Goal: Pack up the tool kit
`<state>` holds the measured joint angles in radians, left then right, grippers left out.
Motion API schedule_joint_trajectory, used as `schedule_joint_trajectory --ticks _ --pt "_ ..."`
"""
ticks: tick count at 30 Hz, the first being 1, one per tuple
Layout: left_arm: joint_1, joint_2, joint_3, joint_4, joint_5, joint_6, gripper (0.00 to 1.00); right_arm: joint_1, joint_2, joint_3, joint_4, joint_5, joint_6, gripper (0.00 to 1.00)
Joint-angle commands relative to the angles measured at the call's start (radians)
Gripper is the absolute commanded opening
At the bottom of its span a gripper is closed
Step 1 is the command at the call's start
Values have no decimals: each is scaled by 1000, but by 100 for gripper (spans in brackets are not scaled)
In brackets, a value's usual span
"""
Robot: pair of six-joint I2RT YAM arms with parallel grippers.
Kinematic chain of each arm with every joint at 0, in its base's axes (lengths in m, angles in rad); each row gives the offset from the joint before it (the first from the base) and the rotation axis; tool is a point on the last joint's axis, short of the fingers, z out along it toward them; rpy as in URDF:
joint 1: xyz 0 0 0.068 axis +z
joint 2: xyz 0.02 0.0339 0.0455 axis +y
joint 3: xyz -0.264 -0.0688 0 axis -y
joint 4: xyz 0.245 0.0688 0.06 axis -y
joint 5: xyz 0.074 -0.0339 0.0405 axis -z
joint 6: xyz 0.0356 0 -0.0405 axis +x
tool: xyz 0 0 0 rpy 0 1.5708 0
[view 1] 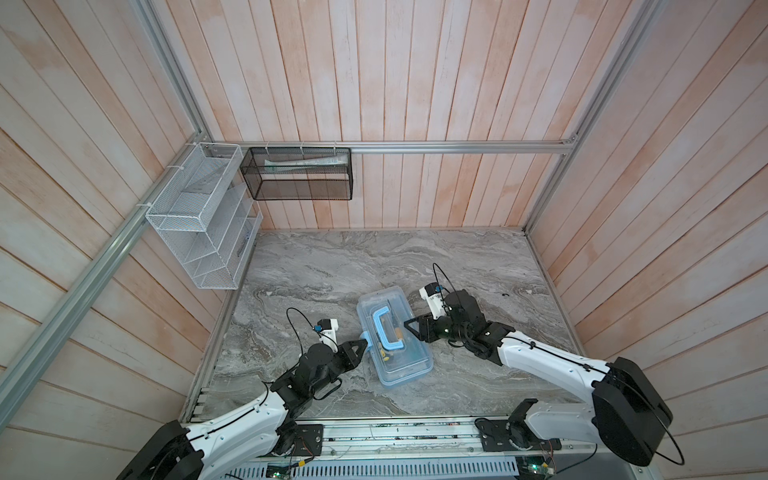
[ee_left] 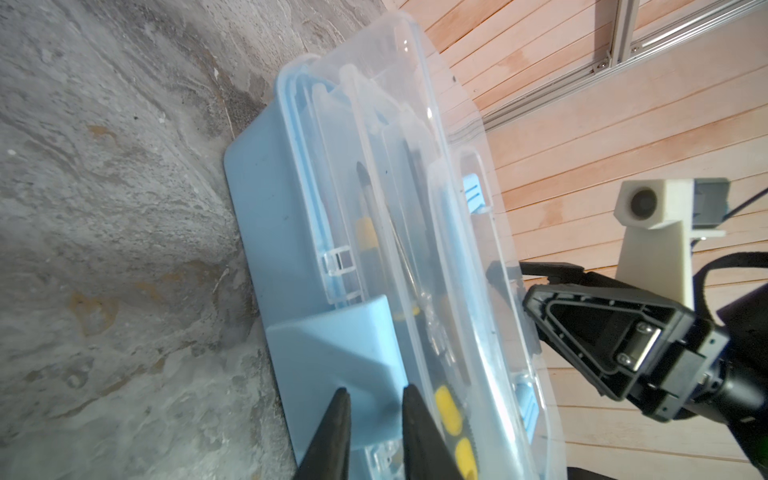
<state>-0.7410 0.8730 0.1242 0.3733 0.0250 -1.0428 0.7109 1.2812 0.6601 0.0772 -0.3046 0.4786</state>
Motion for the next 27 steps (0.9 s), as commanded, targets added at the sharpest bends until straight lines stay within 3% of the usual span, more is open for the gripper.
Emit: schedule_joint_trajectory --ticks 1,21,27 --pt "-6 6 -17 -10 20 6 24 28 31 -28 -83 -100 -1 49" --pt "-6 125 36 64 65 32 21 28 9 -44 -88 -90 0 50" --pt "-5 119 69 -10 60 41 21 28 12 -36 -92 -80 -1 50"
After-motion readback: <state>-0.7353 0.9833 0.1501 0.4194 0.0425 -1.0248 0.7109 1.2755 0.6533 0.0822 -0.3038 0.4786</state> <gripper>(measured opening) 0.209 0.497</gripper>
